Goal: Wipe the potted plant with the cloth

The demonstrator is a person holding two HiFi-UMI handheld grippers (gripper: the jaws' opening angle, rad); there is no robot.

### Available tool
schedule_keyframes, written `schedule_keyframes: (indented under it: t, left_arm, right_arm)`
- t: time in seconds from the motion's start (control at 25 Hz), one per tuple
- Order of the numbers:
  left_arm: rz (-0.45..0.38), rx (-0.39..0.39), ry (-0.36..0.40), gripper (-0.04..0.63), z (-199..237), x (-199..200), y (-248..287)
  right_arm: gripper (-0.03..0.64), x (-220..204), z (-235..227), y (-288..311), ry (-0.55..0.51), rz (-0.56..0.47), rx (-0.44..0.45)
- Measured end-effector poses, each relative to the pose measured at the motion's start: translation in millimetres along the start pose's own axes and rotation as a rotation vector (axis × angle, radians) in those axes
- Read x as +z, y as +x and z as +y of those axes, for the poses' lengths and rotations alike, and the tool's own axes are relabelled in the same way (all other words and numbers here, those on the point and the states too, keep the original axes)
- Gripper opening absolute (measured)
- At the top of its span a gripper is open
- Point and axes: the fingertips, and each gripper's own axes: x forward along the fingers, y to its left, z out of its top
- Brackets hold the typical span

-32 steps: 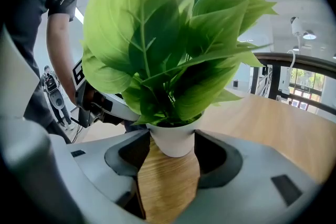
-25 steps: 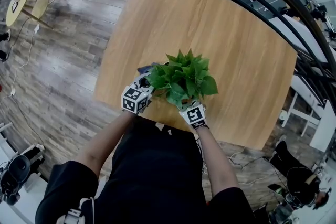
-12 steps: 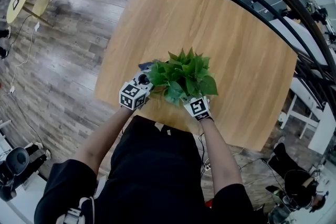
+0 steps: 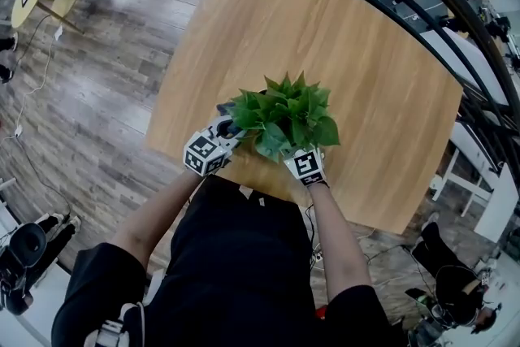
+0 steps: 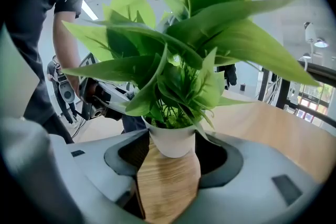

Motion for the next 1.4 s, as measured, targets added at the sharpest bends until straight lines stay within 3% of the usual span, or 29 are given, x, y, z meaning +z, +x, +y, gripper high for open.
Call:
schedule_keyframes:
  t: [0.28,0.44,0.56,0.84,1.12,1.2,1.4]
  left_arm:
    - [-0.03,0.054,-0.033,0.109,18.4,0.5,-1.9]
    - [-0.026,0.075,-0.019,0.109,24.2,2.5,-2.4]
    - [-0.036,0.086,-0.024,0.109,26.8,5.8,-0.8]
    - [-0.027,0.074,-0.033,0.109,19.4,8.6,3.9]
    - [0.0,0.013,0.016,0.109,-2.8,-4.7,4.4]
    - [0.002,0.007,-0.002,0.109,-7.7,-5.0,4.5]
    - [-0.011,0.038,-0.017,0.109,0.3,-6.3,3.3]
  right_arm:
    - [0.258,-5.9,35.1,-9.9,0.02,-0.021,0.058]
    - [0.258,-9.0,14.5,-12.7,0.094,-0.031,-0.032]
    - [0.258,-10.8,1.7,-9.7,0.066,-0.027,-0.058]
    - [0.258,-10.6,8.1,-7.8,0.027,-0.014,-0.026]
    - [0.258,-8.0,15.7,-6.5,0.002,-0.005,0.006]
    - [0.258,-6.9,16.4,-5.6,-0.007,-0.003,0.012]
    - [0.258,-4.6,19.3,-3.8,-0.032,0.004,0.031]
